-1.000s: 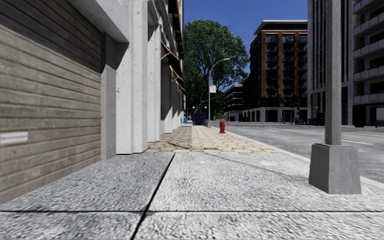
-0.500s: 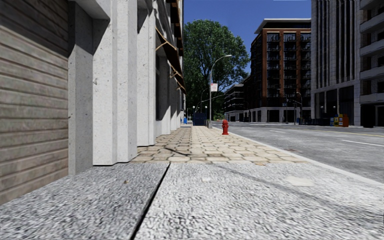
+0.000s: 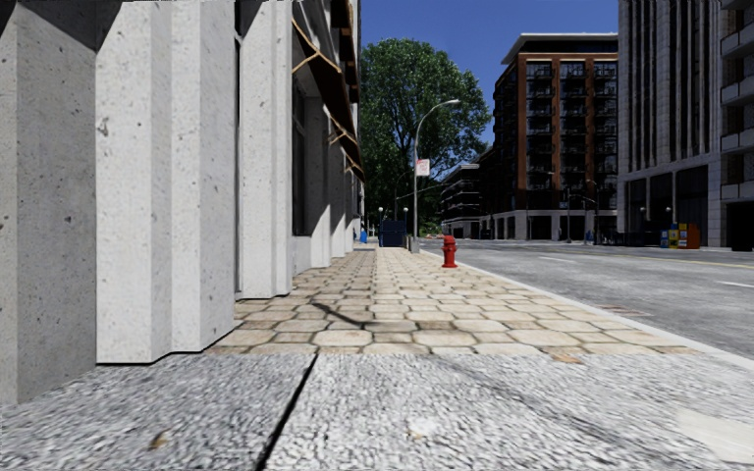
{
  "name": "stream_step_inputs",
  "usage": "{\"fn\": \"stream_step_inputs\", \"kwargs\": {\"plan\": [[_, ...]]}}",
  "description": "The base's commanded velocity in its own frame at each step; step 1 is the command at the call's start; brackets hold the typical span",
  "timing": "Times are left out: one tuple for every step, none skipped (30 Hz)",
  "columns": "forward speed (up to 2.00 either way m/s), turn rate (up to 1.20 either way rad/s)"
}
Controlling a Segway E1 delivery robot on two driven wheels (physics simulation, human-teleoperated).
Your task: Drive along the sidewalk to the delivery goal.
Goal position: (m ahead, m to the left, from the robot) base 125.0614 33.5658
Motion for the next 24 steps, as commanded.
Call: {"fn": "stream_step_inputs", "kwargs": {"plan": [[2.00,0.00],[2.00,0.00],[2.00,0.00],[2.00,0.00],[2.00,0.00],[2.00,0.00],[2.00,0.00],[2.00,0.00],[2.00,0.00],[2.00,0.00],[2.00,0.00],[2.00,0.00],[2.00,0.00],[2.00,0.00],[2.00,0.00],[2.00,0.00],[2.00,0.00],[2.00,0.00],[2.00,0.00],[2.00,0.00],[2.00,0.00],[2.00,0.00],[2.00,0.00],[2.00,0.00]]}}
